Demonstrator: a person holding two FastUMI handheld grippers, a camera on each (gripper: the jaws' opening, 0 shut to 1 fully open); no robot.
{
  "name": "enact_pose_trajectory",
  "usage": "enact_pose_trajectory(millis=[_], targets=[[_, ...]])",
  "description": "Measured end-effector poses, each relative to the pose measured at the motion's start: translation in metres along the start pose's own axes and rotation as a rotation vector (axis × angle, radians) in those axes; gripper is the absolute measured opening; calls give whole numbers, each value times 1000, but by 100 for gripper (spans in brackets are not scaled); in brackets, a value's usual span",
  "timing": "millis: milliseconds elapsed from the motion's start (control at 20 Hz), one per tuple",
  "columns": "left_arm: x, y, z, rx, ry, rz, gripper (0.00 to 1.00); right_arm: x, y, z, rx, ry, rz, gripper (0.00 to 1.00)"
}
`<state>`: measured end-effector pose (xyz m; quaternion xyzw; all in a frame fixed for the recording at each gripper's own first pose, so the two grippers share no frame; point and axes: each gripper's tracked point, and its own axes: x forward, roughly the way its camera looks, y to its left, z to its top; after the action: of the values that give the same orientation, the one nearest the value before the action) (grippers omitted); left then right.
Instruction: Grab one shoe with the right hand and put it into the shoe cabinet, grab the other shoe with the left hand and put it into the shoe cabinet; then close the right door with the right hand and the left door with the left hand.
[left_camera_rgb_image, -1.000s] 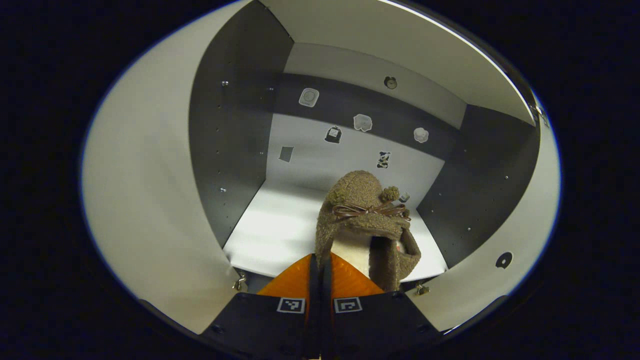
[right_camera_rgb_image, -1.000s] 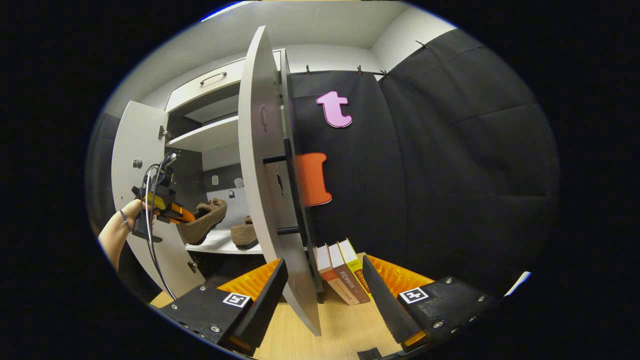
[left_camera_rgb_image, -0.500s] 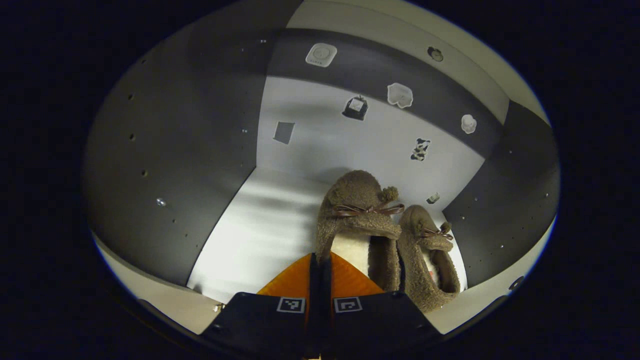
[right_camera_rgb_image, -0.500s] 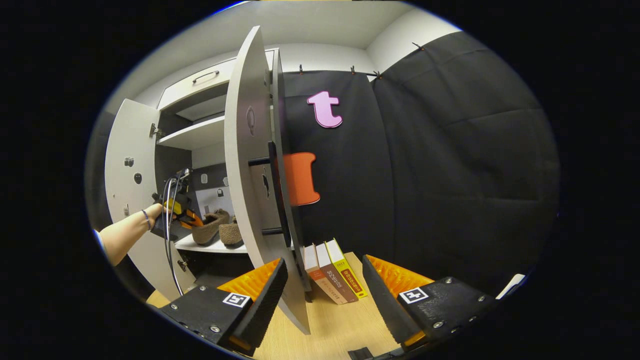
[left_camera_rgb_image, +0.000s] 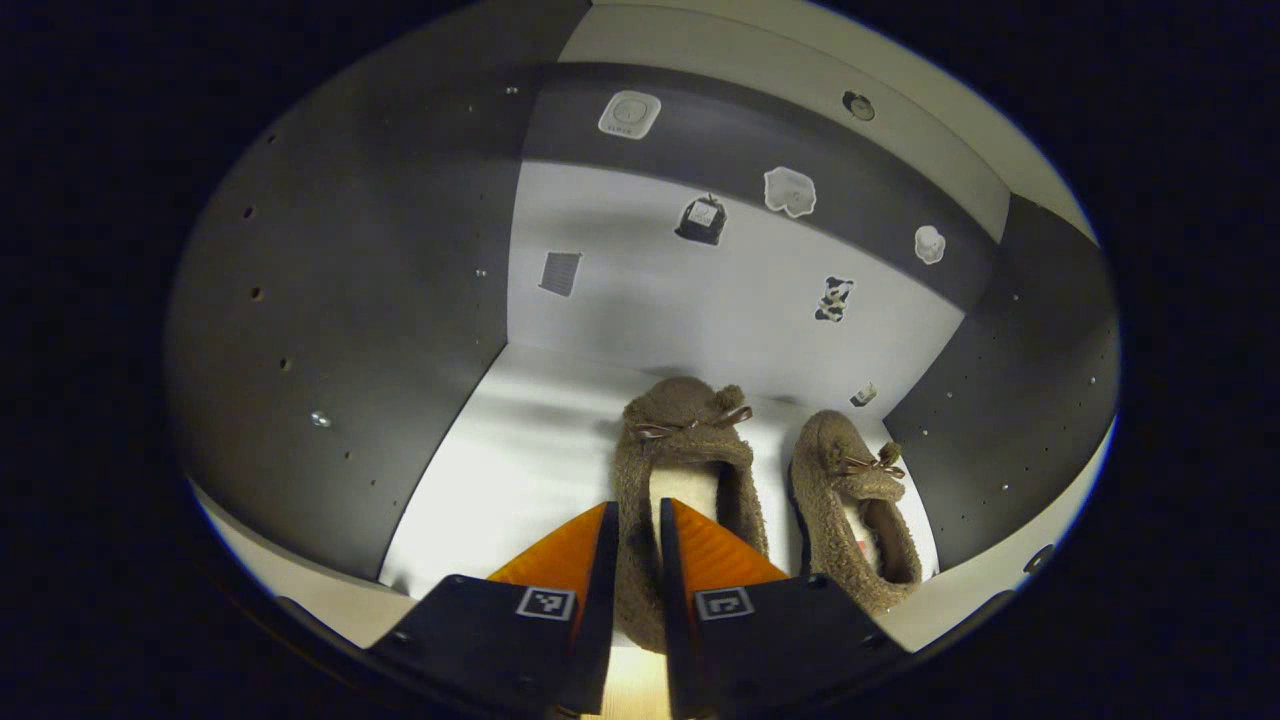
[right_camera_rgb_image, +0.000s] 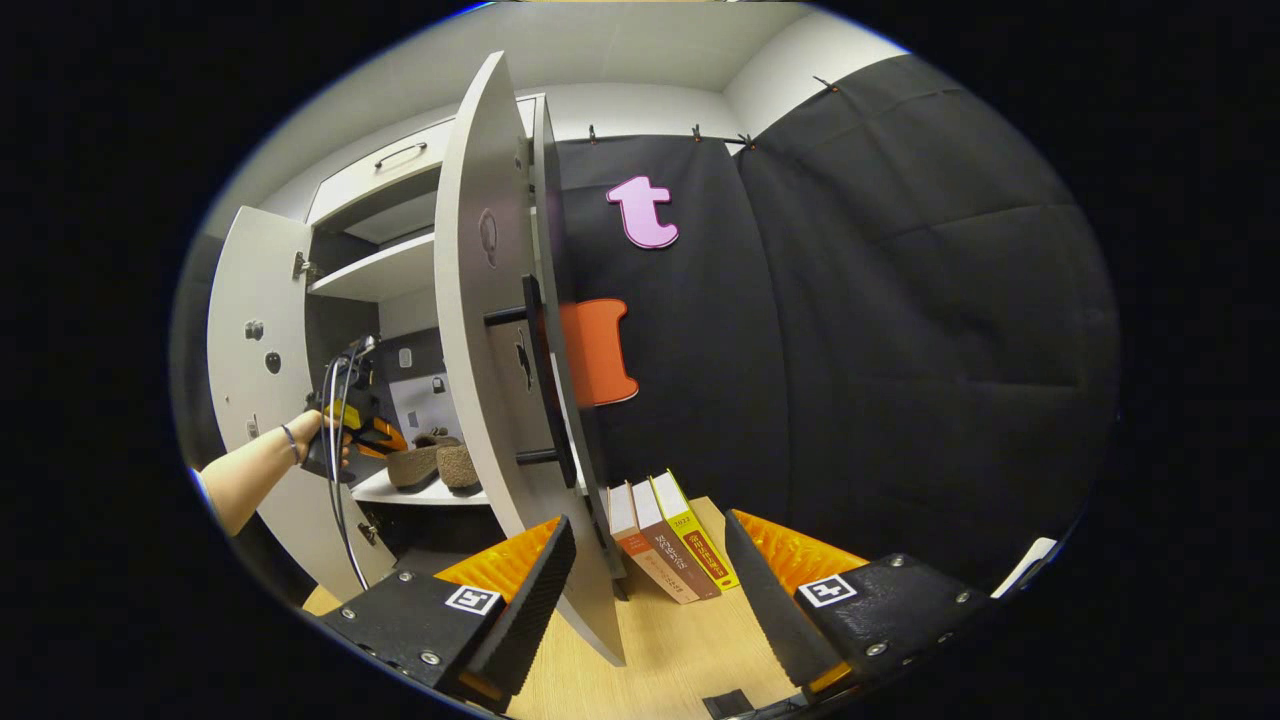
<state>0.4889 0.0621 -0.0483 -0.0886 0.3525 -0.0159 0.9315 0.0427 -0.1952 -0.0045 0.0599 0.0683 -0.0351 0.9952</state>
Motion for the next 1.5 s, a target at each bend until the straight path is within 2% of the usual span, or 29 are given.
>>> enact_pose_trajectory(millis=[100, 150, 200, 250, 300, 400, 450, 500, 600, 750, 900, 950, 1050, 1100, 1200, 1500], targets=[[-24, -8, 7, 17, -48, -25, 48, 3, -1, 1, -5, -3, -1, 93], [-38, -9, 12, 33, -79, -25, 48, 4, -1, 1, -5, -2, -1, 93], [-54, -12, 18, 51, -118, -27, 62, 6, -2, 0, -6, -2, -1, 93], [-72, -9, 22, 77, -160, -10, 66, 8, -3, -1, -9, -2, -3, 93], [-88, -10, 27, 105, -214, 3, 87, 9, -3, -1, -13, -3, -3, 93], [-122, -14, 30, 139, -289, 3, 85, 12, -4, 1, -21, -7, -3, 93], [-137, -16, 29, 145, -314, -2, 80, 14, -4, 1, -25, -9, -1, 92], [-154, -18, 29, 146, -344, -9, 90, 17, -3, 1, -30, -11, 2, 92], [-186, -16, 24, 144, -401, -10, 95, 23, 0, -1, -42, -6, 9, 92], [-233, 1, 22, 187, -509, 59, 98, 32, 8, -5, -49, 3, 27, 92], [-267, 12, 8, 184, -601, 91, 96, 43, 20, -8, -60, 14, 46, 92], [-275, 18, 1, 179, -612, 97, 94, 43, 23, -9, -67, 16, 54, 92], [-299, 29, -15, 178, -627, 104, 99, 45, 23, -7, -90, 6, 48, 92], [-310, 30, -25, 181, -638, 103, 95, 44, 23, -5, -99, 1, 45, 92], [-333, 33, -37, 188, -674, 103, 97, 44, 25, -5, -92, 3, 39, 92], [-383, 32, -64, 189, -709, 46, 96, 39, 35, -5, -128, -9, 17, 91]])
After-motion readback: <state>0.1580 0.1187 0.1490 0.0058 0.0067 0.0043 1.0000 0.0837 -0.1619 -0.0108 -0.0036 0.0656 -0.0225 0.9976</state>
